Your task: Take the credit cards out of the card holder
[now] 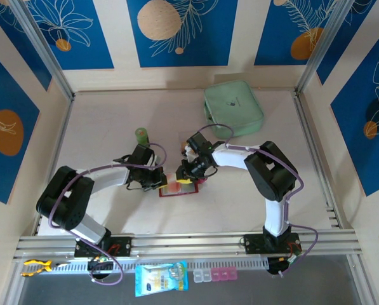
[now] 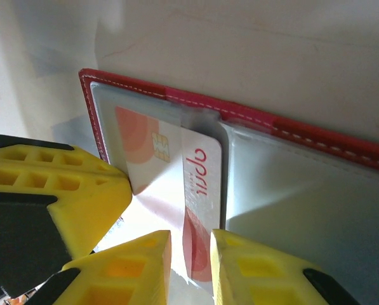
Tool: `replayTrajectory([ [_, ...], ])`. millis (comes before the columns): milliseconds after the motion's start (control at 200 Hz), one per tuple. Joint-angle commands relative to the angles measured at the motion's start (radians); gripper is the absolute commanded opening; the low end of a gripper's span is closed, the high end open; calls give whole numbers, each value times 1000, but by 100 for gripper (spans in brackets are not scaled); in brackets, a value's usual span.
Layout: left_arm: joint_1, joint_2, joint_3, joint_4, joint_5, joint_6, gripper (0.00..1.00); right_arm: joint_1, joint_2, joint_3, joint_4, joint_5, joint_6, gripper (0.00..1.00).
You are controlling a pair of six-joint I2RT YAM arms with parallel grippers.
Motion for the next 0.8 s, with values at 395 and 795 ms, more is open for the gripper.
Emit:
replayTrajectory([
  [395,-5,17,20,-57,-31,20,0,2,5,10,-64,28,-19,25],
  [795,-5,13,29,-69,-36,23,0,3,15,-7,24,-66,21,23],
])
